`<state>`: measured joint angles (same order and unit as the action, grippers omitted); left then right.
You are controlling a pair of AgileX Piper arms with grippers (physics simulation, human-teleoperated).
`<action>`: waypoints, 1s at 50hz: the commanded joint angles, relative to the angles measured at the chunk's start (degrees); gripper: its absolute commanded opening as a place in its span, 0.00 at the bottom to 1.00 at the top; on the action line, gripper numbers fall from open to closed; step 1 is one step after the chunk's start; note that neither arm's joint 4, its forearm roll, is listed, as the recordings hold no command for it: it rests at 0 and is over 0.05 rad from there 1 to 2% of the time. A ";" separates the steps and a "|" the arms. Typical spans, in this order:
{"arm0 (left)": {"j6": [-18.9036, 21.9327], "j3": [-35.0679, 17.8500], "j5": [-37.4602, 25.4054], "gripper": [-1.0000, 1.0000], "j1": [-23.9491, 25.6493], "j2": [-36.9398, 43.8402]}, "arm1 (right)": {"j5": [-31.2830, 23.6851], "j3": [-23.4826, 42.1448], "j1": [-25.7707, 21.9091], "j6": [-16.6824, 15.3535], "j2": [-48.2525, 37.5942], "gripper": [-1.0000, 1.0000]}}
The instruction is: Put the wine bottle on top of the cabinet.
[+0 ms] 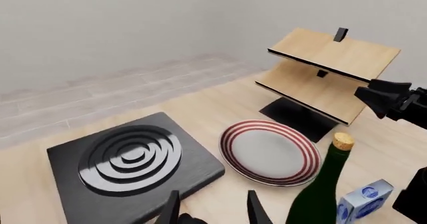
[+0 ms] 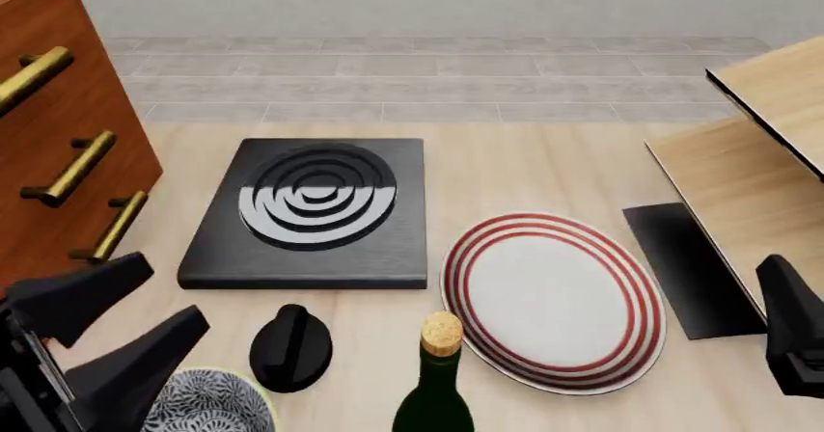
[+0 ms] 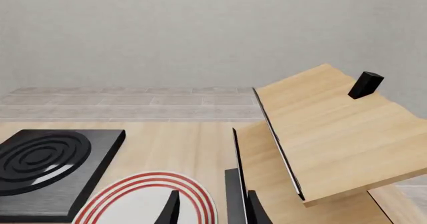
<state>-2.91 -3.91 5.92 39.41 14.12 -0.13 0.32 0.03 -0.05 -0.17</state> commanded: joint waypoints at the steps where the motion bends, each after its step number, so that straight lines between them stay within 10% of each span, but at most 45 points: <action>1: -0.40 0.55 8.36 1.00 6.65 8.97 | 0.24 -0.10 0.00 0.00 -0.14 1.00; 50: -3.12 -0.62 36.67 1.00 23.31 43.15 | 0.43 -0.11 -0.01 -0.01 -0.34 1.00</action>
<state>-5.36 -3.44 37.47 59.45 50.19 0.29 0.21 0.02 -0.06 -0.49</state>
